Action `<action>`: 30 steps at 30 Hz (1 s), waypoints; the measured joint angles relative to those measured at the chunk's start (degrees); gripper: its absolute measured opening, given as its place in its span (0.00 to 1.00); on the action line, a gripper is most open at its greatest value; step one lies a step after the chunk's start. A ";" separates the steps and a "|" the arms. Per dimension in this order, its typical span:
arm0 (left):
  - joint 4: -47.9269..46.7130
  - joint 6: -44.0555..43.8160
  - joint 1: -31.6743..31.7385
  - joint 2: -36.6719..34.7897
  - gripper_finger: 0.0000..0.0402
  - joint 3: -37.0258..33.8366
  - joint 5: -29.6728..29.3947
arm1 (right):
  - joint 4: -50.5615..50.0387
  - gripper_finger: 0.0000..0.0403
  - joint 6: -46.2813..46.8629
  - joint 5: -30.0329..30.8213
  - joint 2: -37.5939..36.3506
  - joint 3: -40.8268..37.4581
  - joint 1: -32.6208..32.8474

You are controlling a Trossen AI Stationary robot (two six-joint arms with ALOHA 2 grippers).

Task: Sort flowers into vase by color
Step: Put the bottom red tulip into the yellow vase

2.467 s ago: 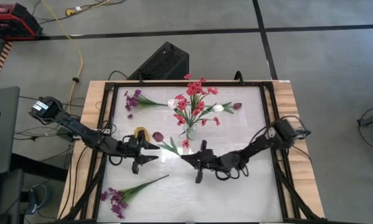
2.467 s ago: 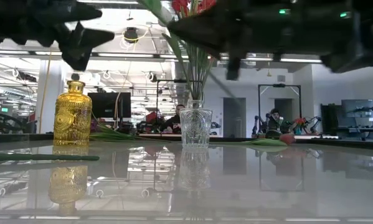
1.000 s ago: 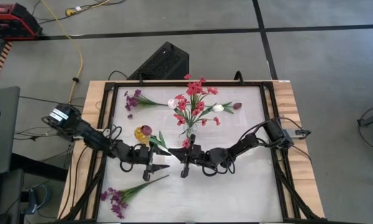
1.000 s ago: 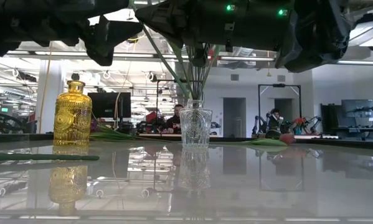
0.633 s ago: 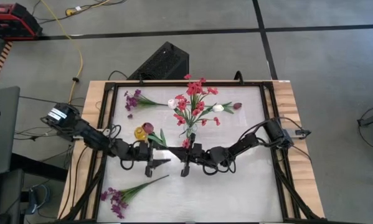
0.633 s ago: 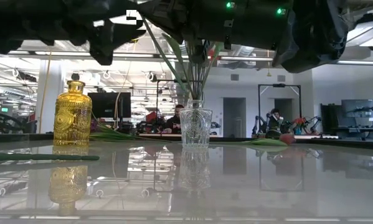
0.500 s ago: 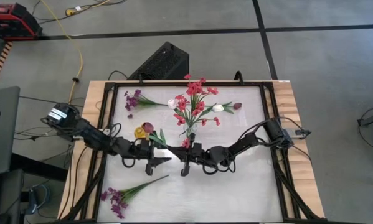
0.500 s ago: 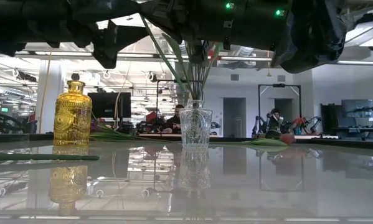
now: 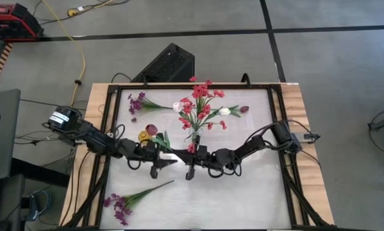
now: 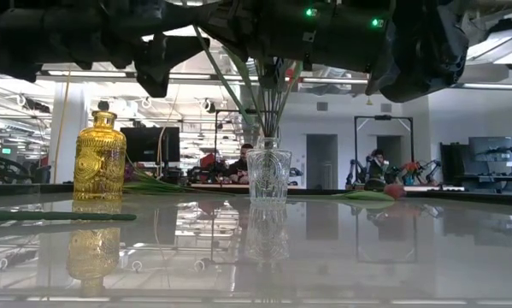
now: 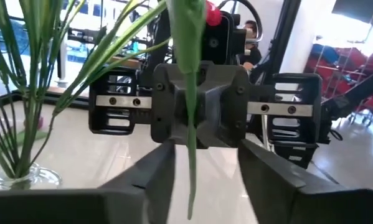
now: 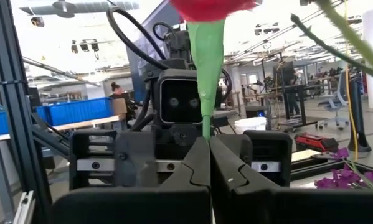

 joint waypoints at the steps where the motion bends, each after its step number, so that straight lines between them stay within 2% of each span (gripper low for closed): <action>1: 0.00 -0.07 0.34 0.00 0.33 0.00 0.00 | 0.00 0.04 0.09 -0.02 0.00 0.00 -0.07; 5: -0.09 -1.07 1.92 0.00 0.15 0.02 1.39 | 0.13 0.04 1.37 -2.87 -0.02 0.00 -0.41; 8: -1.09 -1.13 2.24 -0.04 0.03 0.09 3.32 | -0.11 0.09 1.39 -3.51 -0.04 0.00 -0.45; 14: -3.69 -2.29 2.24 -0.10 0.01 0.09 3.56 | -0.34 0.21 -0.86 -3.56 -0.03 0.00 -0.75; 19: -9.87 -3.55 2.41 -3.56 0.00 0.07 3.69 | -0.61 0.27 -3.39 -3.02 -0.08 0.00 -0.53; 24: -23.53 -3.30 2.42 -13.93 0.00 0.04 3.13 | -2.37 0.34 -3.48 -2.89 -0.24 0.00 -0.21; 30: -45.01 -3.09 2.44 -33.66 0.00 0.04 -3.66 | -6.13 0.39 -3.56 -2.89 -0.26 -0.02 0.67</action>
